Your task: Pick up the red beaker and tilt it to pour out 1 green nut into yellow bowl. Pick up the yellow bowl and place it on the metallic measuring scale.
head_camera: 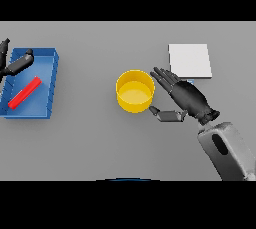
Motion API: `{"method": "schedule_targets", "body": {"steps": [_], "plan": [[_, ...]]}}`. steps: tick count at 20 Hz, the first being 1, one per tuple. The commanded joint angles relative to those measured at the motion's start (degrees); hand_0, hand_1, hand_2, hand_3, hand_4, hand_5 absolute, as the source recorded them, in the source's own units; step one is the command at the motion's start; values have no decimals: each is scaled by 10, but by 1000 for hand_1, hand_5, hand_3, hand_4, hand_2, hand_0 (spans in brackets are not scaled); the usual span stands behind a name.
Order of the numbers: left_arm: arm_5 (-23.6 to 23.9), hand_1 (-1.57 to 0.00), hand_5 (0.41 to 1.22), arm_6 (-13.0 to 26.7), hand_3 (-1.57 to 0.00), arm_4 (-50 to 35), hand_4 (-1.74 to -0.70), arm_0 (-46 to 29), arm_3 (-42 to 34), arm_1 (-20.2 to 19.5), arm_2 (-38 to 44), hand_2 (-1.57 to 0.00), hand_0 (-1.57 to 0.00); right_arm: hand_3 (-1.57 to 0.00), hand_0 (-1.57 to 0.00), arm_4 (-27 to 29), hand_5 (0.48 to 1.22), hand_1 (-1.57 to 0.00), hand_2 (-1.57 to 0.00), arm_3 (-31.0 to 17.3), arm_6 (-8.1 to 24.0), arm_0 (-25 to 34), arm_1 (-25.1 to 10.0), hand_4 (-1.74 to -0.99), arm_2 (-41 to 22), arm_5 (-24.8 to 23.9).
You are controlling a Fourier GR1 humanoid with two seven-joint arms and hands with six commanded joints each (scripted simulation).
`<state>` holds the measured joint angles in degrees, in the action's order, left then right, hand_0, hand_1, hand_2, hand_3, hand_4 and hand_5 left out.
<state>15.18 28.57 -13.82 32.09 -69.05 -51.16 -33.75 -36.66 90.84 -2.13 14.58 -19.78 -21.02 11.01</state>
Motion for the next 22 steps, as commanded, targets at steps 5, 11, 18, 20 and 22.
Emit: {"method": "schedule_targets", "body": {"steps": [5, 11, 18, 20, 22], "plan": [[1, 0, 723, -1, 0, 0, -797, 4, -2, 2, -1, 0, 0, 1, 1, -38, 656, 1, 1, -52, -25, 72, -8, -1273, -49, 43], [-1, 1, 716, -9, 1, 3, -796, 6, 8, 5, -2, 1, 1, 1, 1, -57, 685, 1, 1, -123, -48, 151, -2, -1261, -89, 95], [-1, 1, 733, -2, 1, 5, -796, 6, -4, -2, -4, 1, 1, 1, 1, -67, 679, 1, 1, -191, -72, 191, 12, -1260, -120, 128], [-8, 1, 734, -11, 1, -1, -797, 4, 0, -8, 2, 1, 1, 1, 1, -74, 674, 1, 1, -213, -68, 200, 18, -1281, -130, 134], [-6, 1, 735, -6, 1, -1, -798, 6, -6, -9, 1, 1, 1, 1, 1, -78, 671, 1, 1, -231, -71, 213, 19, -1295, -135, 142]]}}
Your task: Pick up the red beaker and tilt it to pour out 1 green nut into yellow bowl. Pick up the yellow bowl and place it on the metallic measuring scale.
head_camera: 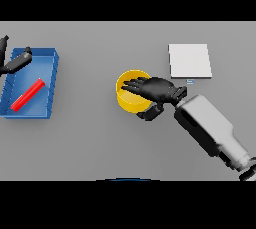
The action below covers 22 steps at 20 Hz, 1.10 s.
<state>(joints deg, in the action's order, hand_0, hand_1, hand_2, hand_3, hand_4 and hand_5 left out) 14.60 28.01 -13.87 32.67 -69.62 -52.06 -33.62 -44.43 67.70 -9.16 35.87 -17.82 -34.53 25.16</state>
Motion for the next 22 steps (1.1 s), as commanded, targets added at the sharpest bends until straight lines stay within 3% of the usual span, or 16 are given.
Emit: {"method": "schedule_targets", "body": {"steps": [1, 6, 9, 11, 13, 15, 16, 19, 21, 22], "plan": [[3, 1, 737, -1, 1, 2, -799, -3, 4, 3, -1, 1, 1, 1, 1, -3, 671, 1, 1, -6, -2, 4, 3, -1300, -5, 1], [-3, 1, 731, -7, 1, 3, -793, 4, 9, 3, -1, 1, 1, 1, 1, -14, 713, 1, 1, -21, 8, 18, 10, -1304, -23, 22], [-4, 1, 725, -8, 1, 3, -792, 3, 9, 5, -2, 1, 1, -94, -16, -22, 784, -40, -68, -31, 19, 25, 13, -1339, -28, 23], [-3, 1, 722, -5, 1, 4, -793, 10, 18, 9, -1, 1, 1, -249, -258, -28, 900, -236, -233, -20, 20, 26, 14, -1387, -37, 29], [4, 1, 725, -8, 1, 0, -795, -1, 4, 2, 2, 1, 1, -472, -721, -25, 1016, -664, -624, -28, 16, 29, 14, -1488, -36, 37], [1, 1, 727, -3, 1, -1, -800, 2, 3, -1, 4, 1, 1, -691, -1027, -17, 1090, -991, -965, -21, 4, 27, 5, -1571, -39, 57], [1, 1, 728, -3, 1, 2, -799, 6, 11, -1, 4, 1, 1, -867, -1136, -14, 1116, -1107, -1086, -19, 5, 26, 3, -1604, -40, 61], [1, 1, 726, -6, 1, -1, -800, 1, 4, 1, 3, 1, 1, -1092, -1348, -7, 1167, -1333, -1283, -9, 16, 21, -2, -1667, -39, 69], [3, 1, 726, -2, 1, -1, -802, 2, -1, 0, 2, 1, 1, -1155, -1428, -3, 1187, -1419, -1355, -8, 27, 25, 0, -1694, -39, 74], [4, 1, 726, -1, 1, -2, -804, 0, 0, -1, 3, 1, 1, -1170, -1457, 0, 1193, -1449, -1387, -5, 17, 23, -7, -1703, -39, 72]]}}
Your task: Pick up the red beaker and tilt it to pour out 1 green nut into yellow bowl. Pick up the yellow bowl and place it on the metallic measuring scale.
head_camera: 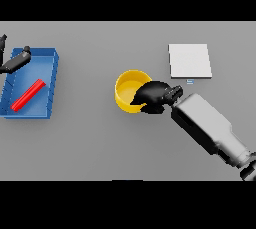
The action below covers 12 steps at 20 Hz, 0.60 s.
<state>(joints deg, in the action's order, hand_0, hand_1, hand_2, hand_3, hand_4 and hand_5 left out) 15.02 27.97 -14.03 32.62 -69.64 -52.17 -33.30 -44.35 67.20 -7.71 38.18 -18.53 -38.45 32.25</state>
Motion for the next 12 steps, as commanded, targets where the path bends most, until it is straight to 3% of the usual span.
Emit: {"method": "schedule_targets", "body": {"steps": [1, 5, 8, 12], "plan": [[0, 1, 724, -5, 1, -1, -806, 0, -6, -1, 1, 1, 1, -1176, -1480, 3, 1199, -1474, -1424, 11, 8, -1, -3, -1711, 1, 8], [0, 1, 724, -2, 1, 1, -801, -5, -12, -8, -1, 1, 1, -1192, -1534, 21, 1212, -1531, -1490, 45, 16, -1, -24, -1729, 16, 19], [1, 1, 721, 1, 1, 3, -798, -8, -19, -10, -4, 1, 1, -1377, -1552, 40, 1216, -1551, -1506, 82, 33, 12, -44, -1731, 28, 46], [-5, 1, 722, 6, 1, -1, -800, -3, -20, -14, -1, 1, 1, -1308, -1563, 56, 1219, -1563, -1544, 120, 79, 34, -60, -1724, 50, 66]]}}
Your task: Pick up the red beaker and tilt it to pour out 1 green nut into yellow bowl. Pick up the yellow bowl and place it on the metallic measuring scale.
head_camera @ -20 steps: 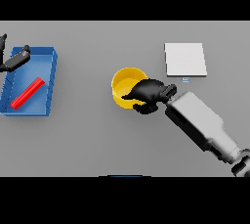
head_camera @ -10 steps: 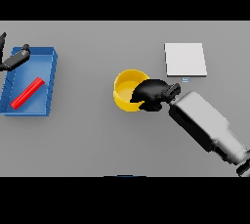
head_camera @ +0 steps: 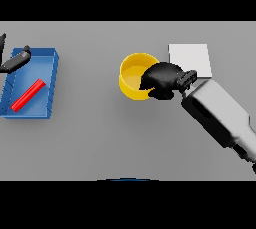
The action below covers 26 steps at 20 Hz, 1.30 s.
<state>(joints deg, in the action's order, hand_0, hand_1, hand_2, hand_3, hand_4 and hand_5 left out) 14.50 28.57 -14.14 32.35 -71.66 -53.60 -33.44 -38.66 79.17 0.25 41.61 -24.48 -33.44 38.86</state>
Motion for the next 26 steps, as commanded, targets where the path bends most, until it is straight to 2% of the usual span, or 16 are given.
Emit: {"method": "schedule_targets", "body": {"steps": [1, 3, 6, 9, 15, 16, 21, 25, 26], "plan": [[-3, 1, 723, 3, 1, -1, -803, 4, 3, 0, 1, 1, 1, -1286, -1565, 4, 1219, -1564, -1550, 3, 9, 1, -1, -1723, 6, 3], [3, 1, 723, 1, 1, -2, -808, 2, 4, 7, 1, 1, 1, -1248, -1567, 12, 1219, -1567, -1557, 11, 11, -1, -15, -1720, 14, 9], [1, 1, 723, -1, 1, 1, -800, 3, 1, -2, 3, 1, 1, -1238, -1569, 14, 1220, -1569, -1564, 24, -9, 5, -50, -1719, 25, 7], [3, 1, 741, -5, 1, 1, -811, 5, 9, 2, 5, 1, 1, -1325, -1570, 5, 1221, -1570, -1567, -9, -18, 28, -63, -1720, 35, -17], [10, 1, 743, 30, 1, 3, -811, -3, -32, -15, 0, 1, 1, -1220, -1571, 0, 1221, -1571, -1570, -112, -43, 57, -91, -1720, 61, -72], [11, 1, 750, 30, 1, 0, -818, -9, -32, -15, 0, 1, 1, -1211, -1571, 4, 1221, -1571, -1570, -131, -34, 60, -91, -1720, 68, -75], [16, 1, 774, 44, 1, 2, -829, -13, -39, -19, -1, 1, 1, -1168, -1571, -2, 1221, -1571, -1571, -220, -64, 68, -96, -1720, 72, -123], [22, 1, 759, 38, 1, 2, -818, -20, -38, -20, 2, 1, 1, -1254, -1571, -11, 1221, -1571, -1571, -300, -66, 79, -85, -1722, 68, -158], [20, 1, 756, 47, 1, 4, -818, -13, -39, -21, 1, 1, 1, -1308, -1571, -13, 1221, -1571, -1571, -316, -67, 82, -80, -1723, 66, -166]]}}
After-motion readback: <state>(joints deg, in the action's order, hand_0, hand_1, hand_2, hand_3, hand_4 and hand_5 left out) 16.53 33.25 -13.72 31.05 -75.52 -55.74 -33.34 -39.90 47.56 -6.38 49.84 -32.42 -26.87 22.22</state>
